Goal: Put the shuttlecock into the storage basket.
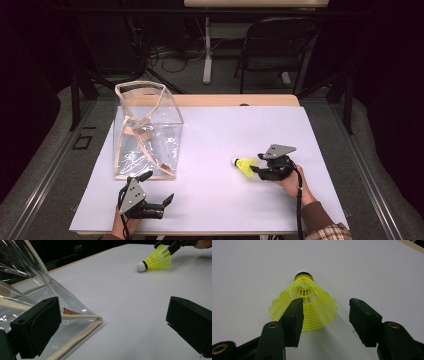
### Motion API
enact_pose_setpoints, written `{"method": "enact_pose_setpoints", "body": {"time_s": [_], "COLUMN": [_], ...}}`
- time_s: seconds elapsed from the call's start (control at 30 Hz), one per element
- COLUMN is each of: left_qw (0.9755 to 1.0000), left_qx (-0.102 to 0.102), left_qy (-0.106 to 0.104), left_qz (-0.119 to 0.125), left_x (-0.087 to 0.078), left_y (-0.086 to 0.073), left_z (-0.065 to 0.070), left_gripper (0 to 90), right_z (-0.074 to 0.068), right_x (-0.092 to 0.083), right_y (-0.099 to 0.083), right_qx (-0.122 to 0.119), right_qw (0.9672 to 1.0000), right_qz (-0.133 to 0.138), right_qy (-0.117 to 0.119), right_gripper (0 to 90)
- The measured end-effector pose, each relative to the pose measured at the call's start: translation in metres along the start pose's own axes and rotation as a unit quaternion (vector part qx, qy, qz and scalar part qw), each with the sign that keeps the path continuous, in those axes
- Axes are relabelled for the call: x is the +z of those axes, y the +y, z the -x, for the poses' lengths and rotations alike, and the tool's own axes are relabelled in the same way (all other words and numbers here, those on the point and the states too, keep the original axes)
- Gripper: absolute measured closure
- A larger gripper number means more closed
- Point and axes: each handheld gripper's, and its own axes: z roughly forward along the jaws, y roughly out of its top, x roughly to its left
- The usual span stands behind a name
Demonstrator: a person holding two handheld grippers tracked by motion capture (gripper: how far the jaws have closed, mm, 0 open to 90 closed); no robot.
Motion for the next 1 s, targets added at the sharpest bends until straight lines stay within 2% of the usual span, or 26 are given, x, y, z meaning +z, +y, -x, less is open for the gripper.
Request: {"method": "enact_pose_setpoints", "body": {"time_s": [0.23,1.0], "left_qw": [1.0000,1.0000], "left_qx": [0.000,0.001], "left_qy": [0.000,0.000], "left_qz": [0.000,-0.001], "left_x": [0.000,0.000], "left_y": [0.000,0.000], "left_z": [0.000,0.000], "left_gripper": [0.0,0.0], "right_z": [0.002,0.004], "right_x": [0.006,0.014], "right_y": [0.001,0.001], "right_qx": [0.001,0.007], "right_qw": [0.9999,0.9996], "right_qz": [-0.012,-0.025], "right_qy": [0.005,0.010], "right_gripper": [52.6,67.5]}}
